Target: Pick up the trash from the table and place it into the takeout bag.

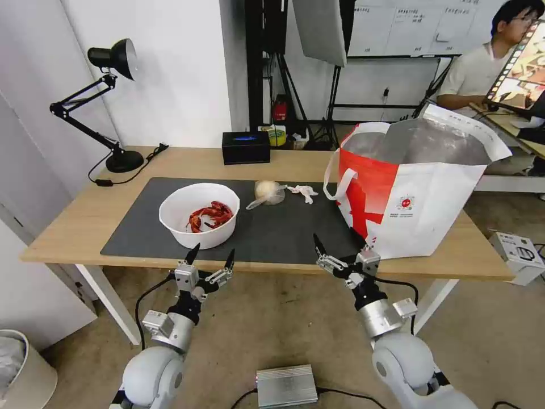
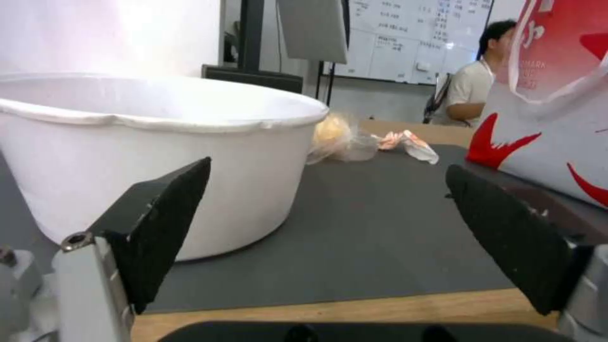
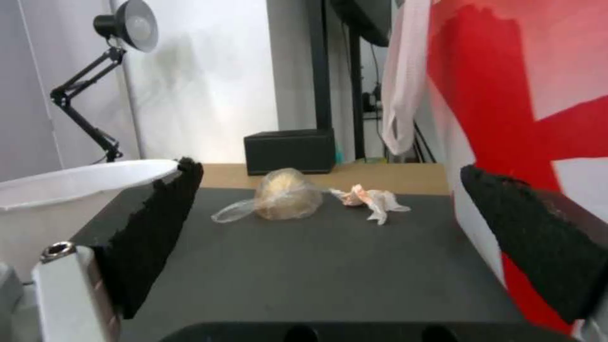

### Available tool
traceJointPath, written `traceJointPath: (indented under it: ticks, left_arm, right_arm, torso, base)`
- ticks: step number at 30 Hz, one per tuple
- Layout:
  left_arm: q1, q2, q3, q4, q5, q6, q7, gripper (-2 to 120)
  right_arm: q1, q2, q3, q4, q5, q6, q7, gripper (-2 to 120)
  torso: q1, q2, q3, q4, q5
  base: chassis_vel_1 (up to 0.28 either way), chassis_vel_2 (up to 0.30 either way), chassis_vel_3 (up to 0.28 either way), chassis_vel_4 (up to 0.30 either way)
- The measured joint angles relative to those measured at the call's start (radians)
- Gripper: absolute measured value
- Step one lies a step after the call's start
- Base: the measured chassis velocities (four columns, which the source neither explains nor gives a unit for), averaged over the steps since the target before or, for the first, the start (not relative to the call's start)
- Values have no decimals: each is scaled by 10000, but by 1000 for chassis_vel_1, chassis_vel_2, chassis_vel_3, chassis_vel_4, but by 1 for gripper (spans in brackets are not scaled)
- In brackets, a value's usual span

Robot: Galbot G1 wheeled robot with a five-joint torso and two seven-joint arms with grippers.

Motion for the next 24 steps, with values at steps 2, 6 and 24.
traceJointPath:
  ticks: [2, 6, 24]
  left_arm:
    - [9, 8, -12, -18, 10, 1, 0, 100]
    - [37, 1, -43, -28, 21, 1, 0, 100]
    - [100, -10, -253, 1, -47, -51, 38, 100]
  right_arm:
    - [-199, 117, 88, 71, -56, 72, -44, 100]
    - [-392, 274, 207, 120, -147, 191, -84, 100]
    - [-854, 894, 379, 91, -657, 548, -204, 100]
  torso:
    - [0, 0, 0, -1, 1]
    - [0, 0, 0, 0, 1]
    - [0, -1, 0, 0, 0]
  base:
    - [0, 0, 0, 0]
    - [0, 0, 0, 0]
    - [0, 0, 0, 0]
